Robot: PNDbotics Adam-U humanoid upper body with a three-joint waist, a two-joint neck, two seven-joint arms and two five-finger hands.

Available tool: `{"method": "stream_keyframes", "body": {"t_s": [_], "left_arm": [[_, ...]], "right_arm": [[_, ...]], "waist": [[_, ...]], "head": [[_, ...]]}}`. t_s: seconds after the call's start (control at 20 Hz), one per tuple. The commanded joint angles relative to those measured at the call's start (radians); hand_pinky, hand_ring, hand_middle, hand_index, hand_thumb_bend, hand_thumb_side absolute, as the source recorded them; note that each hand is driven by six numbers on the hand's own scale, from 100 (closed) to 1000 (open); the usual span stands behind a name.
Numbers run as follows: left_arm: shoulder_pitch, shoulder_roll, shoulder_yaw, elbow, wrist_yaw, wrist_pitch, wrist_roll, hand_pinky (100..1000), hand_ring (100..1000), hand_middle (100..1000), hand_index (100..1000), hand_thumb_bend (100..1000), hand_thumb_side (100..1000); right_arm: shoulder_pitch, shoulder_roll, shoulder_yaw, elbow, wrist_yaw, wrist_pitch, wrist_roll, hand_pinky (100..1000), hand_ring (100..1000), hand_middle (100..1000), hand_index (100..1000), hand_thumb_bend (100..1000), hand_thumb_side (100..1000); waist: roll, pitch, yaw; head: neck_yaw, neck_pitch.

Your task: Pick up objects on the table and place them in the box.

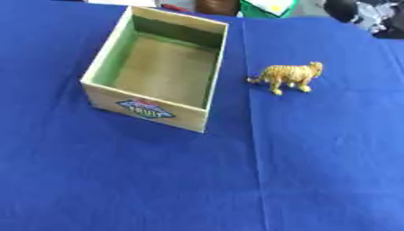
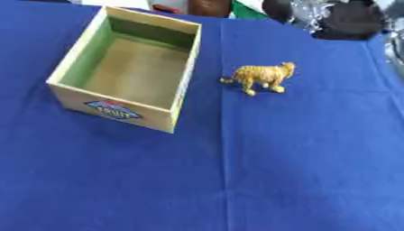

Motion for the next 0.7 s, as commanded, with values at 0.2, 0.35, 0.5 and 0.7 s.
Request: {"method": "stream_keyframes", "body": {"t_s": [0.2, 0.35, 0.5, 0.7], "left_arm": [[-0.002, 0.018, -0.005, -0.017, -0.006, 0.001, -0.008, 556, 529, 522, 754, 100, 699], [-0.001, 0.019, -0.006, -0.017, -0.006, 0.002, -0.008, 557, 529, 522, 754, 100, 690], [0.000, 0.019, -0.009, -0.017, -0.005, 0.004, -0.015, 557, 529, 522, 754, 100, 684], [0.000, 0.019, -0.008, -0.017, -0.003, 0.005, -0.018, 557, 529, 522, 754, 100, 686]], "right_arm": [[-0.065, -0.101, 0.052, 0.002, 0.061, -0.012, 0.199, 875, 889, 802, 872, 723, 817], [-0.095, -0.112, 0.080, 0.032, 0.074, -0.033, 0.293, 899, 921, 826, 899, 646, 735], [-0.128, -0.112, 0.106, 0.069, 0.089, -0.063, 0.374, 903, 923, 830, 934, 562, 679], [-0.165, -0.102, 0.127, 0.109, 0.111, -0.087, 0.432, 905, 926, 837, 947, 558, 665]], "waist": [[0.002, -0.021, 0.003], [0.002, -0.023, 0.005], [0.001, -0.025, 0.006], [0.002, -0.026, 0.006]], "head": [[-0.008, 0.019], [-0.010, 0.021], [-0.013, 0.021], [-0.014, 0.020]]}}
